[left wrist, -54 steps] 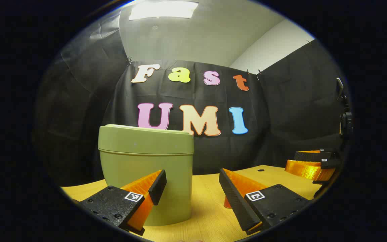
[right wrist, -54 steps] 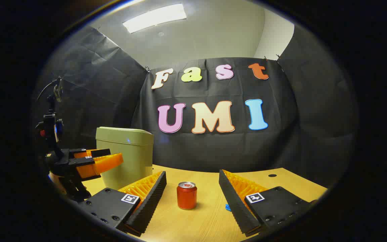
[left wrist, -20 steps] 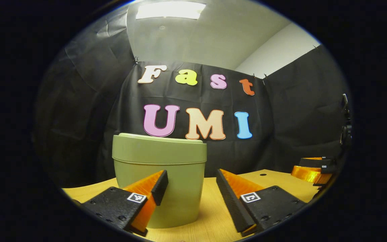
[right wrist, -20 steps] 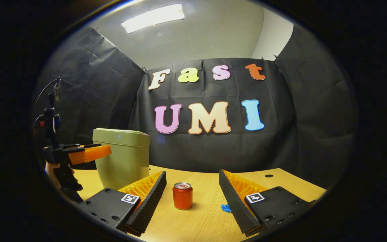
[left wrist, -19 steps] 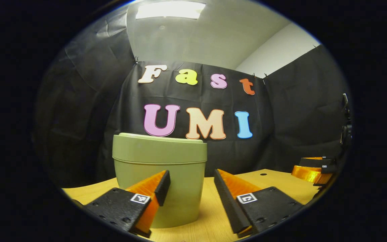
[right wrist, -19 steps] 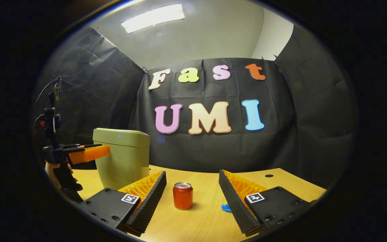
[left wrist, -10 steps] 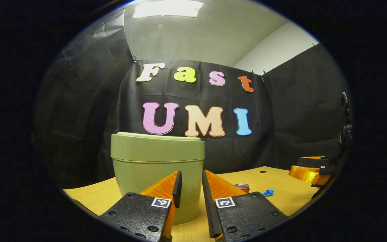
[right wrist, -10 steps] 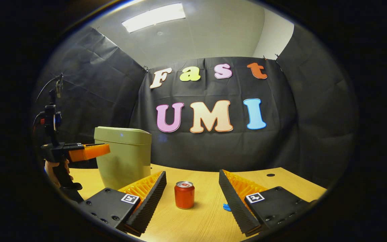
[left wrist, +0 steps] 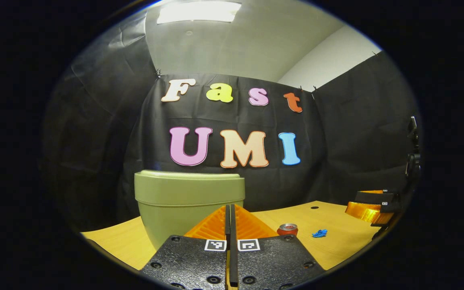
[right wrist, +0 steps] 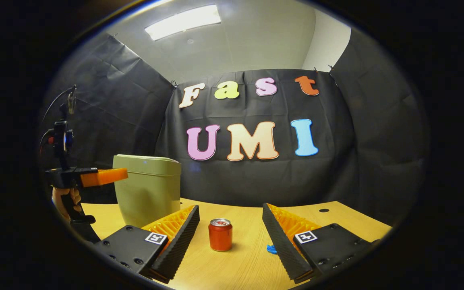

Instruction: Press the lid of the desktop garbage bin to open it, pick up the crumpled paper on the desktop and throw it into the bin, then pick up the pop can on the desktop and drop it into the bin, and finally close the garbage bin lid.

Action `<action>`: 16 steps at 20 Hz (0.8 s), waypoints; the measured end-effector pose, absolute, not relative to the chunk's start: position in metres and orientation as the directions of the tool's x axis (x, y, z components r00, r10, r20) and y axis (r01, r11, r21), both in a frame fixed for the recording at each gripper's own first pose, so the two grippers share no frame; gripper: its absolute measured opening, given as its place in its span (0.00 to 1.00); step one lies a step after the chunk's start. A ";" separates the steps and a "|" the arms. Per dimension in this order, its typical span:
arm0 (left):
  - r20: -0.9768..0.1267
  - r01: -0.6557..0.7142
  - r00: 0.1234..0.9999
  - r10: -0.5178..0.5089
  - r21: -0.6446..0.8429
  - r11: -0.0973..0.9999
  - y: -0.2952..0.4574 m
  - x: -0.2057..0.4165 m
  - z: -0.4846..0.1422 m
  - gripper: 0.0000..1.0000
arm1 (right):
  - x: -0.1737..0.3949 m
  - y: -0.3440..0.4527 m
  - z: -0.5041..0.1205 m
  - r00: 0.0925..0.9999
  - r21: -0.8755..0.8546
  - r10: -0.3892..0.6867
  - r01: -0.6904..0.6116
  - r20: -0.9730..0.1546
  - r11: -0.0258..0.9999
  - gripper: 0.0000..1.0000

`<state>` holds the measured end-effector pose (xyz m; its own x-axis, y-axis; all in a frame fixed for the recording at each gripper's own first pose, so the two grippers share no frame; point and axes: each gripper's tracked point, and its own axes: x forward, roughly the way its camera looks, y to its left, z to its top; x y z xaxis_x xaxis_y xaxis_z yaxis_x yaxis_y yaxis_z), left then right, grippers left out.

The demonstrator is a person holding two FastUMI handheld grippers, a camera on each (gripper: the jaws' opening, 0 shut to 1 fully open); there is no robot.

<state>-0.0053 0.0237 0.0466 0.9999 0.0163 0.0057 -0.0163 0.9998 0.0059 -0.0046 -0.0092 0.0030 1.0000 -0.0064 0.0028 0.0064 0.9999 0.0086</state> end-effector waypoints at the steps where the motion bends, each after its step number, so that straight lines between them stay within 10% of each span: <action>1: 0.012 -0.018 1.000 0.017 0.018 1.000 0.025 -0.005 0.052 0.00 | -0.004 -0.010 0.004 1.000 0.007 -0.010 0.010 0.002 1.000 0.99; 16: 0.031 -0.193 0.981 0.193 0.000 0.981 0.098 0.045 0.102 0.00 | -0.012 -0.027 0.017 0.999 0.017 -0.032 0.032 0.024 0.999 0.99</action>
